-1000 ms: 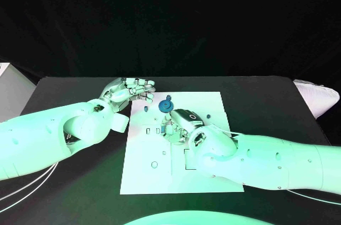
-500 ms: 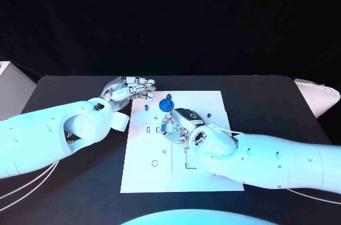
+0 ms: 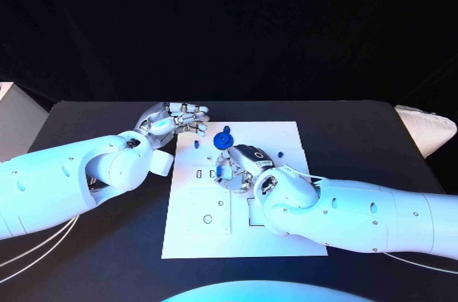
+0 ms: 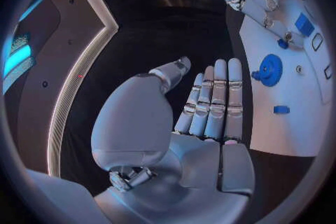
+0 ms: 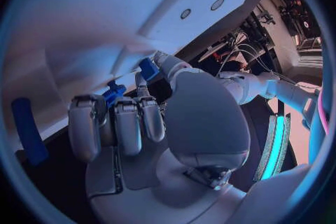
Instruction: Assemble the parts on the task board
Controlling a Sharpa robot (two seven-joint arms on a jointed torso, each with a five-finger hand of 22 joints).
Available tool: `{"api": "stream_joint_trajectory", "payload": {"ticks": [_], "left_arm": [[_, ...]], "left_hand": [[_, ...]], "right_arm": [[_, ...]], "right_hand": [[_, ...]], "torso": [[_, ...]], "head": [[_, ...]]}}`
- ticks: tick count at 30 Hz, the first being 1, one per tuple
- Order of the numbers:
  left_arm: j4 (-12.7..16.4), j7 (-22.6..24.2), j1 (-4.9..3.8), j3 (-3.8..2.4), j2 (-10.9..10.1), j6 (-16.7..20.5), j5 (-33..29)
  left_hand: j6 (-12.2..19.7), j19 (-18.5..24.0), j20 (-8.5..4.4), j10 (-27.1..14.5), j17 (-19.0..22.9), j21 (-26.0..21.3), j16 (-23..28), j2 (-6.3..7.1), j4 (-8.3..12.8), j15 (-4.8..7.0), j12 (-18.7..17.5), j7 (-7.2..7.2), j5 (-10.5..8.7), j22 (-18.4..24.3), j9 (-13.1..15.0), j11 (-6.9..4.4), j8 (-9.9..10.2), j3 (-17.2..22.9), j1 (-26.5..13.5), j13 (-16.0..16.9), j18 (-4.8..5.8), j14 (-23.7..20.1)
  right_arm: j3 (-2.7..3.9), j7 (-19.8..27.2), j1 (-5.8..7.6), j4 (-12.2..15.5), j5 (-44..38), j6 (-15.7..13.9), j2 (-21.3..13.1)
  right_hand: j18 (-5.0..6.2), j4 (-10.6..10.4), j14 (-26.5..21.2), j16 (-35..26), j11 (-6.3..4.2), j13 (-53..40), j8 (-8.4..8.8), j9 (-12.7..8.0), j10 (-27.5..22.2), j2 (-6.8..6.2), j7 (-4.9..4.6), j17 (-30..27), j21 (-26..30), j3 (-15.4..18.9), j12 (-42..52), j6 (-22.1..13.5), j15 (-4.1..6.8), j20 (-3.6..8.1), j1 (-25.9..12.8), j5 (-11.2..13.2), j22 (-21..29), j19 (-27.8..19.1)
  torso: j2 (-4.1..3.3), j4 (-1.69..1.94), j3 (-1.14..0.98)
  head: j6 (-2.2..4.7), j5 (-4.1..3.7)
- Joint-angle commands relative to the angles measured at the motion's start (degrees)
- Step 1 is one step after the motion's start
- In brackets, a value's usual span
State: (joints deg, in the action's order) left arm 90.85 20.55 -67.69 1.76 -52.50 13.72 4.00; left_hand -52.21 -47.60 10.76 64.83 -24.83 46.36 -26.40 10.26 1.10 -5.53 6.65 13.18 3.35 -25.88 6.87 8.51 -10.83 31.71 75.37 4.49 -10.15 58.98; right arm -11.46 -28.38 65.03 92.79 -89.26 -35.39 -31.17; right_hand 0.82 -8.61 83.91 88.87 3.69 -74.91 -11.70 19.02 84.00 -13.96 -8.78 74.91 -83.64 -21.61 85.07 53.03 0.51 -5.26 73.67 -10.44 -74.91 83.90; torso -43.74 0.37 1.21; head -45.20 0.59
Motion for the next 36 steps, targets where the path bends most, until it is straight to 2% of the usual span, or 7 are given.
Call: {"api": "stream_joint_trajectory", "payload": {"ticks": [1, 8, 16, 21, 25, 30, 36], "left_arm": [[0.12, 0.24, -0.04, -0.03, 0.06, -0.84, 0.19], [-0.05, 0.14, -0.04, -0.03, 0.06, -0.62, 0.59], [-1.24, -4.17, -0.04, -0.03, 0.14, -0.85, 6.34], [-2.44, -8.43, -0.07, -0.05, 0.14, -0.66, 10.09], [-3.39, -15.15, -0.43, -0.08, 0.1, -3.5, 16.01], [-4.2, -26.49, -1.71, -0.08, 0.96, -9.49, 25.23], [-4.89, -39.0, -3.02, -0.08, 2.99, -20.3, 32.06]], "left_hand": [[0.0, 0.3, 0.12, 0.09, -0.1, 0.21, -0.2, -0.15, -0.11, 0.26, 0.24, -0.4, -0.21, -0.07, 0.03, 0.18, -0.14, 0.36, -0.57, 0.0, -0.33, 0.14], [0.02, 0.3, 0.09, 0.03, -0.21, 0.43, -0.42, -0.15, -0.09, 0.28, 0.28, -0.42, -0.21, -0.18, 0.03, 0.17, -0.15, 0.47, -0.61, -0.02, -0.32, 0.14], [0.58, -2.3, -0.78, 1.25, -4.35, 3.96, -8.39, 1.86, -1.57, 1.73, 2.8, -1.75, -0.21, -1.77, 0.17, -1.1, -0.47, -2.05, -4.21, 0.97, -0.5, 5.0], [-3.62, -7.62, -4.03, 2.4, -18.22, 13.84, -30.05, 0.39, -3.48, 5.21, 22.39, -4.99, 0.04, -7.37, 5.64, -4.42, -10.71, -4.29, -5.07, 13.19, -0.38, 9.73], [-0.57, -20.41, -5.89, -1.65, -44.34, 28.41, -51.47, 1.46, -5.65, 7.0, 38.05, -6.74, -0.05, -28.76, 14.33, -6.25, -20.18, 0.48, -8.76, 24.16, 3.17, 22.25], [3.74, -25.17, -5.9, 0.13, -53.62, 32.88, -57.63, 1.49, -9.52, 6.77, 51.47, -6.47, -0.11, -36.7, 19.0, -6.21, -23.27, 1.42, -13.17, 35.92, 4.53, 26.44], [4.24, -27.29, -6.08, 2.01, -56.38, 34.45, -59.24, 0.99, -10.12, 6.96, 55.57, -6.72, -0.11, -39.85, 20.39, -6.45, -24.12, 2.14, -12.96, 40.44, 5.11, 27.72]], "right_arm": [[0.0, 1.03, -0.05, 0.22, -0.16, -0.14, -0.06], [0.01, 0.97, -0.04, 1.17, -0.57, -2.56, -1.14], [0.46, 3.76, 0.64, 3.73, 0.63, -4.84, -4.01], [0.92, 11.36, 2.55, 5.72, 9.95, -5.11, -7.03], [1.16, 14.82, 4.64, 6.65, 24.67, -2.68, -9.95], [1.53, 18.03, 7.05, 6.44, 39.18, -0.57, -13.53], [1.81, 19.48, 10.15, 4.1, 48.36, 0.85, -16.41]], "right_hand": [[0.91, -0.16, 5.26, -0.24, 0.39, -10.55, 0.38, -0.08, 1.57, -0.26, -0.09, 11.8, 0.32, 0.64, -0.17, -0.51, -0.32, -0.4, 0.41, 0.45, -10.03, 2.85], [0.99, -1.26, 5.24, -0.29, 0.56, -10.17, 0.91, -0.4, 1.21, -0.14, -0.3, 11.73, 0.69, 3.47, -0.55, -1.42, -0.45, -0.55, 0.99, 0.85, -9.81, 2.72], [1.27, -8.15, 5.1, -0.6, 1.2, -9.02, 1.84, -1.15, 0.14, 1.59, -1.09, 11.19, 2.14, 19.03, -1.42, -3.32, -1.0, -1.16, 6.77, -1.77, -9.05, 2.27], [1.75, -7.93, 4.8, -1.13, 0.93, -8.56, 0.91, -0.88, -0.31, 2.76, -0.67, 10.13, 4.18, 19.46, -1.81, -2.32, -0.79, -0.92, 8.7, -5.76, -7.71, 1.39], [1.93, -7.75, 4.8, -1.18, 0.57, -8.57, -0.44, -0.46, -0.33, 3.36, -0.28, 10.16, 5.05, 18.22, -1.72, -1.2, -0.48, -0.64, 10.53, -9.25, -7.2, 1.08], [1.98, -7.72, 4.88, -1.08, 0.3, -8.78, -1.86, -0.04, -0.12, 3.71, -0.03, 10.41, 5.36, 16.36, -1.43, -0.76, -0.22, -0.36, 11.5, -11.5, -7.06, 1.03], [1.97, -7.59, 4.9, -1.06, 0.3, -8.8, -2.05, -0.03, -0.1, 3.61, -0.07, 10.45, 5.37, 15.56, -1.39, -1.28, -0.19, -0.3, 11.82, -11.85, -7.09, 1.06]], "torso": [[-0.02, 0.03, 0.01], [0.04, -0.01, -0.02], [0.52, -0.18, -0.12], [1.12, -0.19, -0.28], [1.67, -0.21, -0.51], [2.27, -0.2, -0.65], [2.92, -0.13, -0.97]], "head": [[0.07, -0.02], [0.23, 0.11], [0.77, 0.02], [0.74, 0.1], [0.61, 0.56], [0.39, 0.96], [-0.08, 1.28]]}}
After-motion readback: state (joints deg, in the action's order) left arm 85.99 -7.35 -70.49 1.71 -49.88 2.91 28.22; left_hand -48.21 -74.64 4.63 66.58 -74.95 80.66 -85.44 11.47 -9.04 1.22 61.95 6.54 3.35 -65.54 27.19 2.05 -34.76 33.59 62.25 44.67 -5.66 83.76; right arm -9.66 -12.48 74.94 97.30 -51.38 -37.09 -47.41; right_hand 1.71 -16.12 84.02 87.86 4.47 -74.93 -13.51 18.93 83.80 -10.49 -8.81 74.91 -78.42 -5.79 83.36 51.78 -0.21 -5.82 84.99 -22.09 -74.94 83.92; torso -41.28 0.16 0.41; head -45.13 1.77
